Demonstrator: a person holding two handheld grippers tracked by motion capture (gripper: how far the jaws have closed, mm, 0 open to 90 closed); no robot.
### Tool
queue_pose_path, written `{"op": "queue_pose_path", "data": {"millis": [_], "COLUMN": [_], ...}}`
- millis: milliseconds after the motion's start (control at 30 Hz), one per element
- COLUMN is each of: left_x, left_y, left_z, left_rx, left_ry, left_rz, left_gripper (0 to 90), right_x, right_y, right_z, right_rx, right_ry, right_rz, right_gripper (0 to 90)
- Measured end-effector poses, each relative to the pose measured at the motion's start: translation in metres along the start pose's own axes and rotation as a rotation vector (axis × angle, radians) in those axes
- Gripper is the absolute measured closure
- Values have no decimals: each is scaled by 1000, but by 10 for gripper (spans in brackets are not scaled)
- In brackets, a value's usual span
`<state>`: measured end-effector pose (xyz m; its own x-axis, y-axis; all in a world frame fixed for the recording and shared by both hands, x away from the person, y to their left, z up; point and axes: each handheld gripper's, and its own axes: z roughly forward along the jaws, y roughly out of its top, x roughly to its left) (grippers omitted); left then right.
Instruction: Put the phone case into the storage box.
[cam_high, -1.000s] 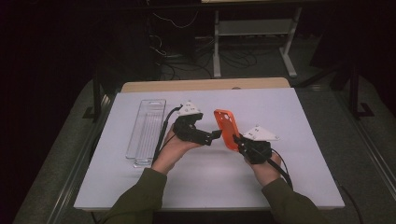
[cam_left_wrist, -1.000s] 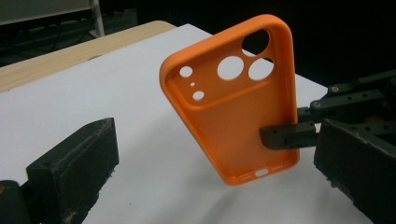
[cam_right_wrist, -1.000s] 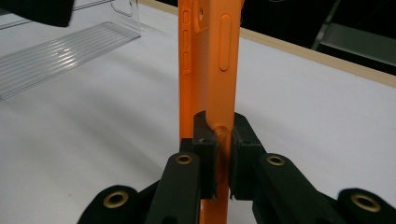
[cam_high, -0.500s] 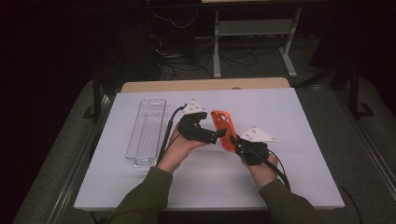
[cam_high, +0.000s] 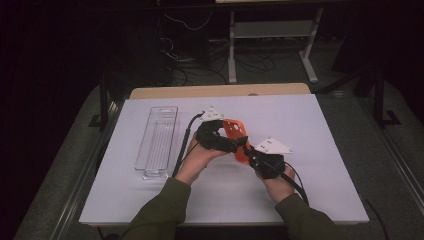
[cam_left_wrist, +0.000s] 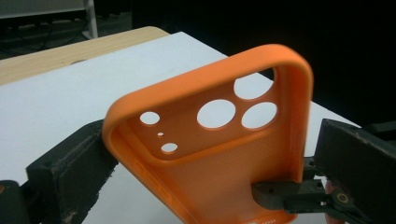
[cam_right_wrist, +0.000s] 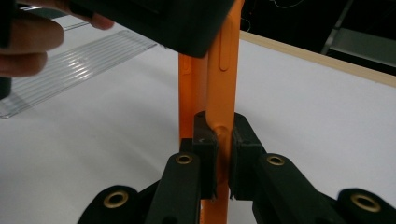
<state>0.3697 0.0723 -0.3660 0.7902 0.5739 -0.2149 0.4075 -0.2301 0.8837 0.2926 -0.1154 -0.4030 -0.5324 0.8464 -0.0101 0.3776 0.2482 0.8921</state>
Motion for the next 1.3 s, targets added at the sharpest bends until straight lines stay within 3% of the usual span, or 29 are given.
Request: {"op": "queue_pose_path", "data": {"millis": [433, 800, 1300], "left_x": [-2, -5, 0], "left_y": [1, 1, 2], "left_z": [5, 6, 3], "left_rx": [-1, -33, -32], "left_ry": [-1, -1, 10], "left_rz": [-4, -38, -56], "left_gripper": [0, 0, 114], "right_x": [2, 4, 6], "right_y": [0, -1, -3], "right_z": [0, 1, 3], "right_rx": [3, 15, 25], "right_ry": [5, 6, 10], "right_rz": [0, -9, -33], "right_gripper": [815, 814, 810]}}
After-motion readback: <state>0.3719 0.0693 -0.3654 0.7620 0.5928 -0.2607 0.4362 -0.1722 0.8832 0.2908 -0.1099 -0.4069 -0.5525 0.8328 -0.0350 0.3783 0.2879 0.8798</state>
